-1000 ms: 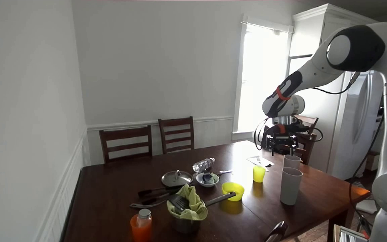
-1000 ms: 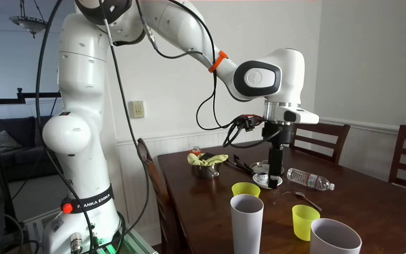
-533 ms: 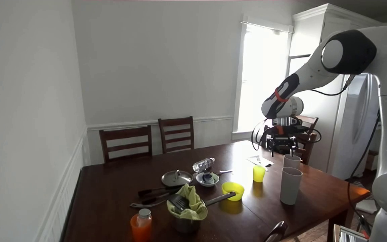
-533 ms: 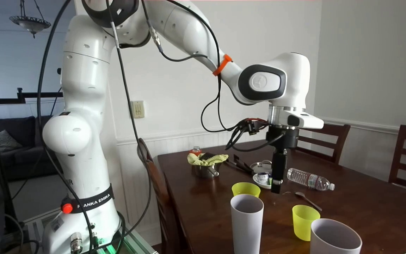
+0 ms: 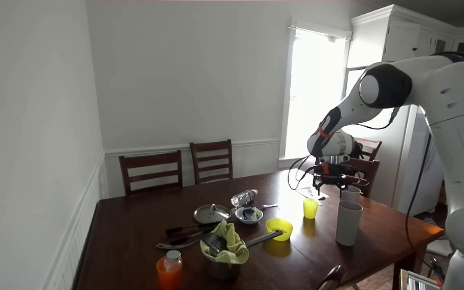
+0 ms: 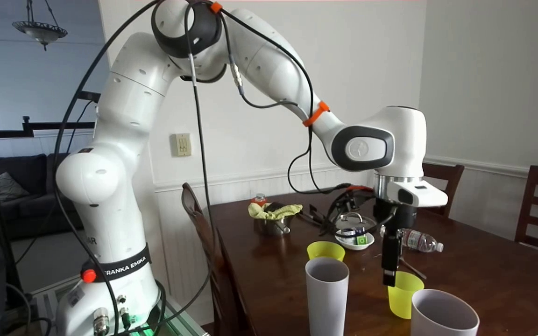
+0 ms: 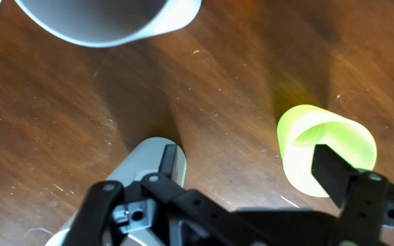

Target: Pick up the yellow cup and move it into the yellow bowl, pick up the metallic spoon and put it in the yellow cup that is in the yellow bowl

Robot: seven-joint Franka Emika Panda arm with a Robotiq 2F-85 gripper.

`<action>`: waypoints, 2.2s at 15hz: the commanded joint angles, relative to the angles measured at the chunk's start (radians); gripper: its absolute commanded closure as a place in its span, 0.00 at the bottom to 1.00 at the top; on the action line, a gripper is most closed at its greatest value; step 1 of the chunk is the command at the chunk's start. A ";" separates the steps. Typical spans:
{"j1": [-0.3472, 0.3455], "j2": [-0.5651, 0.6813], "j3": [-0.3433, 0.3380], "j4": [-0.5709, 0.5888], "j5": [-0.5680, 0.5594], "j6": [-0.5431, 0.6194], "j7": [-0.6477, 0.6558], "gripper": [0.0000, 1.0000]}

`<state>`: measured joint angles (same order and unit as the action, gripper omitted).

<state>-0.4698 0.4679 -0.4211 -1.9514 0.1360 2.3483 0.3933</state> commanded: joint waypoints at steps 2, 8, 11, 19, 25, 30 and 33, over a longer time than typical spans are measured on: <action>-0.037 0.116 0.036 0.101 0.077 0.045 -0.049 0.00; -0.077 0.196 0.082 0.183 0.137 0.037 -0.106 0.17; -0.104 0.224 0.109 0.221 0.179 0.011 -0.132 0.42; -0.150 0.229 0.167 0.256 0.227 -0.046 -0.206 0.98; -0.100 0.079 0.166 0.154 0.175 -0.080 -0.316 0.99; -0.037 -0.010 0.188 0.133 0.143 -0.180 -0.473 0.99; 0.004 -0.012 0.213 0.157 0.135 -0.256 -0.550 0.99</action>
<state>-0.4907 0.4831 -0.2298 -1.7816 0.3002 2.1498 -0.0814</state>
